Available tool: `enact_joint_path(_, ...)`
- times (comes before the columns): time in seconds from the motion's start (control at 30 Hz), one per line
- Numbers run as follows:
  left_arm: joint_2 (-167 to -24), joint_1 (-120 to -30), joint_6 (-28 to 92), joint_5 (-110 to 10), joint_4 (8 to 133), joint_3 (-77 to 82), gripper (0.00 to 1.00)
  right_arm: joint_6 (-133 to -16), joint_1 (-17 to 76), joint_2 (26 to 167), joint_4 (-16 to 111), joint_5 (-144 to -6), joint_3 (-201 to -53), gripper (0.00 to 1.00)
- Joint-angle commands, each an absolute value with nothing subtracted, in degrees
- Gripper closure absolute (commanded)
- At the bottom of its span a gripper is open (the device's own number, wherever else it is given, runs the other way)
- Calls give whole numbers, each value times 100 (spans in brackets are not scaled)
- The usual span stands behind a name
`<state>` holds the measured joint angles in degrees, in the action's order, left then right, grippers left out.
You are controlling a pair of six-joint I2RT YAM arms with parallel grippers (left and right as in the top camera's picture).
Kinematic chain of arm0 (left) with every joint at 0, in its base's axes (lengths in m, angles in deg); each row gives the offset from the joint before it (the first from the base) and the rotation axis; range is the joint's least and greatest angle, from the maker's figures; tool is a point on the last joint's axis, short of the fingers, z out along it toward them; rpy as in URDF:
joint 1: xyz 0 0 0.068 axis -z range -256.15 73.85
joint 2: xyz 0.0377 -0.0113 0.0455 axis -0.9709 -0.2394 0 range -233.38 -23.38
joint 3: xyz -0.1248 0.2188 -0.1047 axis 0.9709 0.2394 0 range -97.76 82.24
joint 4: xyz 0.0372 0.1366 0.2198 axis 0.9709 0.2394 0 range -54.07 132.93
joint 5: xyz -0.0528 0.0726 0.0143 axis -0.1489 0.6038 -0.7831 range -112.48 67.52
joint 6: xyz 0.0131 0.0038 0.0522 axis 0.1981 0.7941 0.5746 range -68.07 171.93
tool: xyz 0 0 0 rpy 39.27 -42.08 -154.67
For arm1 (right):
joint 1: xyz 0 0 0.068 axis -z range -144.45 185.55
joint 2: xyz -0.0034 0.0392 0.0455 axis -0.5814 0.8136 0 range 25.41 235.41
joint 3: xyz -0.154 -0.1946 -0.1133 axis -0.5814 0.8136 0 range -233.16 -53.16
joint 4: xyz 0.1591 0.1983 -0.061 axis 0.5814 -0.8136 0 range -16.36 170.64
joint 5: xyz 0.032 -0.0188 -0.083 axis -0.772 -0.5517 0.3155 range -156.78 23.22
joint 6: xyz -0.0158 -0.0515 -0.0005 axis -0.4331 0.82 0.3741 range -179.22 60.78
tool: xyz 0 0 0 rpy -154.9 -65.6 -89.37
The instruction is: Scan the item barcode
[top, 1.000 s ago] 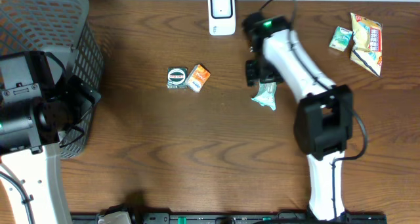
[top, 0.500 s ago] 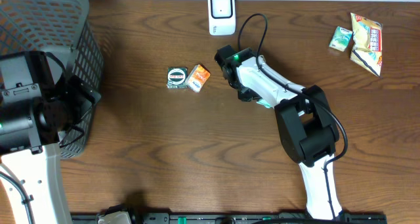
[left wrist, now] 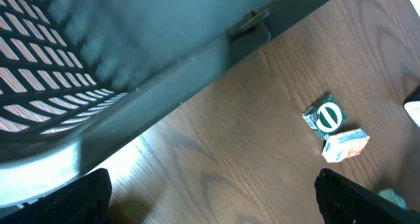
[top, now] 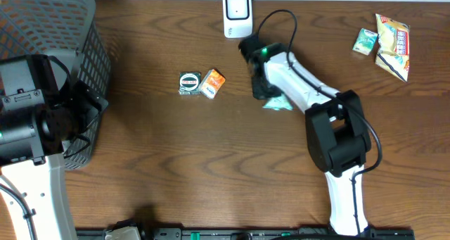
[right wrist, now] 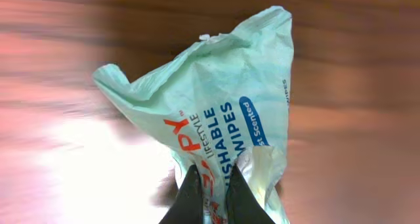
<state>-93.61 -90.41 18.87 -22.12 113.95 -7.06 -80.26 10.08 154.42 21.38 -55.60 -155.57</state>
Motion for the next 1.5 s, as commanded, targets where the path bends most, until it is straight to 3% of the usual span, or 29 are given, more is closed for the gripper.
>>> enact_joint_path(0.0,-9335,-9072,1863,-2179,11412,-767,2,-6883,1346,15180,2164,-8432,-15944,99)
enact_joint_path(0.03,-9335,-9072,1863,-2179,11412,-767,2,-6553,1556,15173,2258,-9442,-15955,99)
enact_joint_path(0.17,-9335,-9072,1863,-2179,11412,-767,2,-5899,1998,15213,2315,-11038,-15752,99)
enact_joint_path(0.37,-9335,-9072,1863,-2179,11412,-767,2,-5742,2610,15215,3231,-12620,-14416,99)
enact_joint_path(0.47,-9335,-9072,1863,-2179,11412,-767,3,-6179,3080,15215,3994,-12909,-13660,99)
enact_joint_path(0.53,-9335,-9072,1863,-2179,11412,-767,2,-6424,3438,15215,4022,-12166,-13525,99)
enact_joint_path(0.6,-9335,-9072,1863,-2179,11412,-767,2,-6668,3735,15206,3801,-11654,-13658,87)
enact_joint_path(0.7,-9335,-9072,1863,-2179,11412,-767,2,-6592,4028,15202,3215,-11573,-14097,61)
enact_joint_path(0.77,-9335,-9072,1863,-2179,11412,-767,3,-6531,4133,15202,2684,-11221,-14526,51)
enact_joint_path(0.97,-9335,-9072,1863,-2179,11412,-767,2,-5986,4030,15202,1574,-10520,-15363,39)
enact_joint_path(1.17,-9335,-9072,1863,-2179,11412,-767,2,-5960,3488,15208,1747,-9781,-15251,13)
enact_joint_path(1.27,-9335,-9072,1863,-2179,11412,-767,2,-6747,3128,15208,2206,-8865,-14856,5)
enact_joint_path(1.33,-9335,-9072,1863,-2179,11412,-767,2,-6758,3032,15208,2509,-8935,-14650,8)
enact_joint_path(1.4,-9335,-9072,1863,-2179,11412,-767,2,-6828,3003,15208,2761,-8983,-14451,32)
enact_joint_path(1.43,-9335,-9072,1863,-2179,11412,-767,2,-6863,3005,15208,2855,-9007,-14360,56)
enact_joint_path(1.47,-9335,-9072,1863,-2179,11412,-767,2,-6859,3014,15208,2881,-9086,-14325,67)
